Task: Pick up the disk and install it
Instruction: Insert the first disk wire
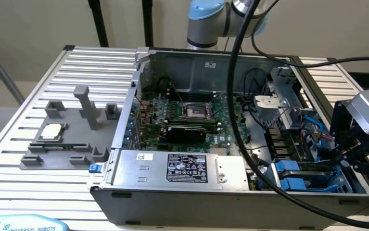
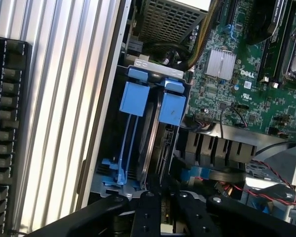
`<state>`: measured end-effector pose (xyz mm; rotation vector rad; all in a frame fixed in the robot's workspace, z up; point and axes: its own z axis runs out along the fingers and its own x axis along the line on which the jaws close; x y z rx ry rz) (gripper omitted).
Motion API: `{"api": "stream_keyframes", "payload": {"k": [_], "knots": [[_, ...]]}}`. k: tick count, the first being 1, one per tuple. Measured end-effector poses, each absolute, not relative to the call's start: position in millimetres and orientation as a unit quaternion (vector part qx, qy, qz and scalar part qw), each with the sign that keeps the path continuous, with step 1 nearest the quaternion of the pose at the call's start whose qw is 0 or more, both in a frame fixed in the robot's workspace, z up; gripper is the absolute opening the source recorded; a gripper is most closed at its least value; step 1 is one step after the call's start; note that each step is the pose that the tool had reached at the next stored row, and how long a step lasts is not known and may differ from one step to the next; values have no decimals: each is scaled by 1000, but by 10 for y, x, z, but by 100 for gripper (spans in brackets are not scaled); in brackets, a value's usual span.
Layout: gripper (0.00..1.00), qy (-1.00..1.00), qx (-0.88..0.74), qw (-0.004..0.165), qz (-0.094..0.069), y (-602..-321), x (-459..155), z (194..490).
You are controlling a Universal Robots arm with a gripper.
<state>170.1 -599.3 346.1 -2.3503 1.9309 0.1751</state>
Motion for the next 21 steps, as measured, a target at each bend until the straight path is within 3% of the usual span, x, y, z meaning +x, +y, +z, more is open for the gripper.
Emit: {"api": "stream_keyframes", "payload": {"k": [21], "knots": [[16, 654, -754, 42, 51, -5892, 1397, 3457]]}}
